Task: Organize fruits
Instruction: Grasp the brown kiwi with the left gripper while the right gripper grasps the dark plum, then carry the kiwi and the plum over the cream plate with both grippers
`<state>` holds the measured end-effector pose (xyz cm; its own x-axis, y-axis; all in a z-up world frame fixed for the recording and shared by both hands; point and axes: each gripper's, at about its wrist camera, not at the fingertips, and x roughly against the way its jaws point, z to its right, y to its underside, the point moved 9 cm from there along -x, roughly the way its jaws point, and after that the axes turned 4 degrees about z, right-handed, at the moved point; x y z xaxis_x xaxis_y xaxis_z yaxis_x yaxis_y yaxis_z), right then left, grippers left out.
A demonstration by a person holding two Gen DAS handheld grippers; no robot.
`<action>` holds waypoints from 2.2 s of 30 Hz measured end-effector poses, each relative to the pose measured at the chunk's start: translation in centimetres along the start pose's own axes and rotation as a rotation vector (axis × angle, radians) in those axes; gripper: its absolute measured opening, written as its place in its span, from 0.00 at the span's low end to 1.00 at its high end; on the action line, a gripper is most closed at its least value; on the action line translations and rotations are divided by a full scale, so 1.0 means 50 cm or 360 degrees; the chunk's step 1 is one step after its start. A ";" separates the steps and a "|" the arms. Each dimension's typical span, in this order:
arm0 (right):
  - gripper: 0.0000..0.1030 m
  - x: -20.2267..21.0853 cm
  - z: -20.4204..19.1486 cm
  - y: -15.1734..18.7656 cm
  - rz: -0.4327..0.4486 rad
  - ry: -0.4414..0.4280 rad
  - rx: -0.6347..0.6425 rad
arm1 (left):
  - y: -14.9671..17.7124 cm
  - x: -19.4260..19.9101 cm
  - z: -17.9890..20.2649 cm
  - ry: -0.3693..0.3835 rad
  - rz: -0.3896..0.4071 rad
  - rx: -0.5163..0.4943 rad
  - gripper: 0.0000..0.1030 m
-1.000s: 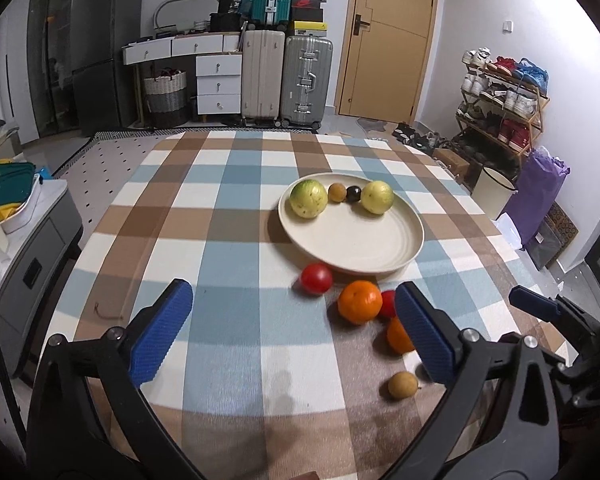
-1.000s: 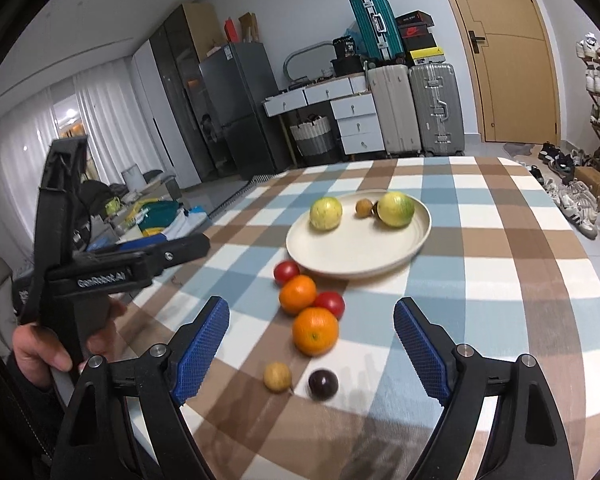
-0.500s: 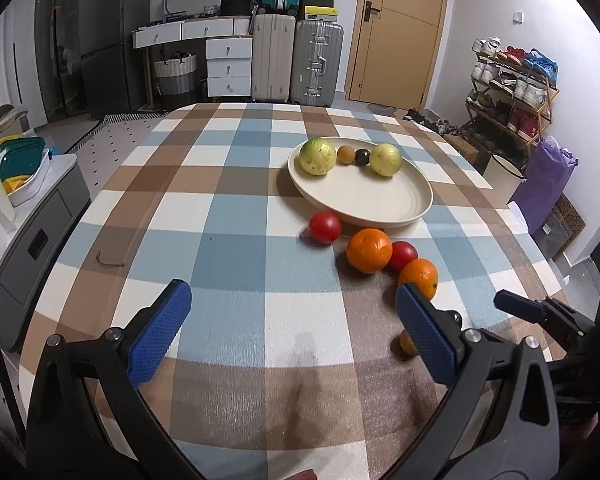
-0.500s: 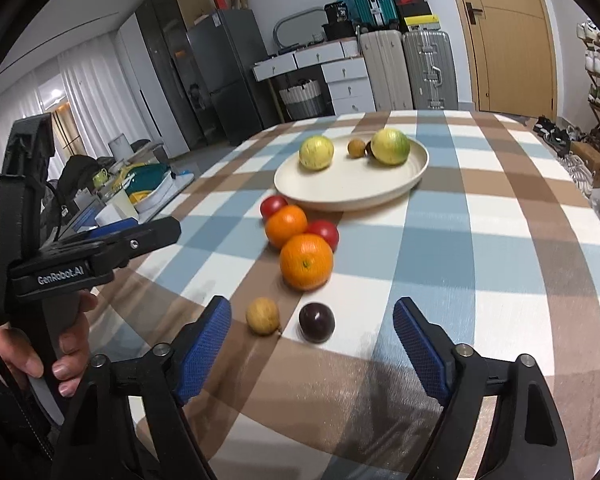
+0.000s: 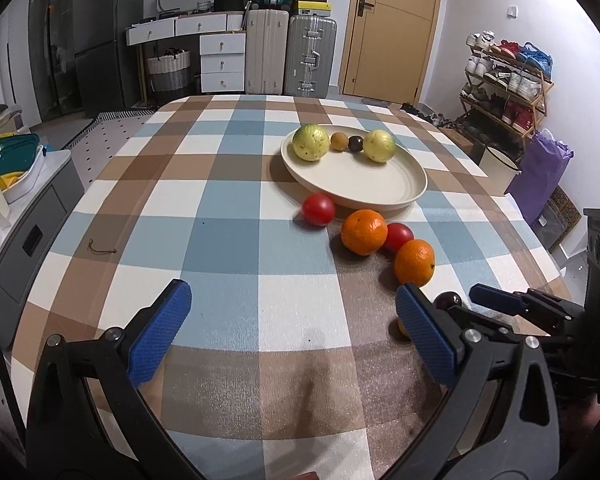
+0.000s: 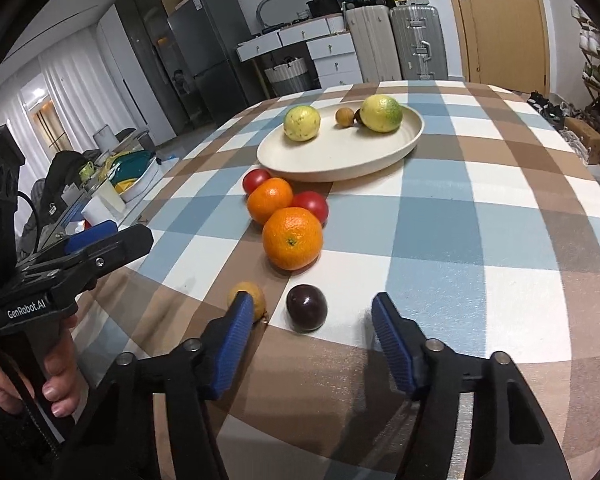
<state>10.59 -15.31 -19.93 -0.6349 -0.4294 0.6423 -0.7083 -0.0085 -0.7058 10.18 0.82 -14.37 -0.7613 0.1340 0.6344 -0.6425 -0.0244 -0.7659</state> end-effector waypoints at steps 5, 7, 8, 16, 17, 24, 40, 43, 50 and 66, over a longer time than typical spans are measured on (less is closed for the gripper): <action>0.46 -0.012 -0.008 0.009 -0.0034 0.0006 0.0025 | 0.010 -0.004 0.006 0.0020 -0.0011 -0.0015 0.99; 0.41 -0.017 -0.005 0.013 -0.0049 0.0005 -0.0007 | 0.013 -0.005 0.009 0.0027 -0.0017 -0.0016 0.99; 0.36 -0.017 -0.005 0.011 -0.0038 0.0019 0.0003 | 0.014 -0.006 0.010 0.0036 -0.0021 -0.0015 0.99; 0.22 -0.019 -0.003 0.015 -0.0055 -0.0022 -0.0048 | 0.021 -0.006 0.024 0.0064 -0.0028 -0.0030 0.99; 0.22 -0.016 -0.001 0.014 -0.0044 -0.0028 -0.0064 | 0.023 -0.005 0.026 0.0069 -0.0032 -0.0033 0.99; 0.22 0.012 0.007 0.005 0.0025 -0.0049 -0.0087 | 0.035 -0.014 0.046 0.0105 -0.0075 -0.0054 0.99; 0.22 0.042 0.001 0.012 0.0070 -0.0024 0.0032 | 0.065 -0.064 0.115 0.0154 -0.0182 -0.0195 0.99; 0.22 0.043 0.005 0.015 0.0077 -0.0028 0.0036 | 0.061 -0.071 0.125 0.0163 -0.0173 -0.0221 0.98; 0.22 0.052 0.031 0.021 0.0093 -0.0005 0.0011 | 0.069 -0.090 0.158 0.0235 -0.0242 -0.0287 0.82; 0.22 0.050 0.045 0.008 0.0103 -0.0071 -0.0041 | 0.074 -0.095 0.164 0.0423 -0.0310 -0.0245 0.22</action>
<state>9.41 -18.39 -19.28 -0.6656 -0.4682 0.5812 -0.6744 0.0438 -0.7371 10.71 -8.03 -19.34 -0.5637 0.3748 0.7361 -0.7372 0.1738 -0.6530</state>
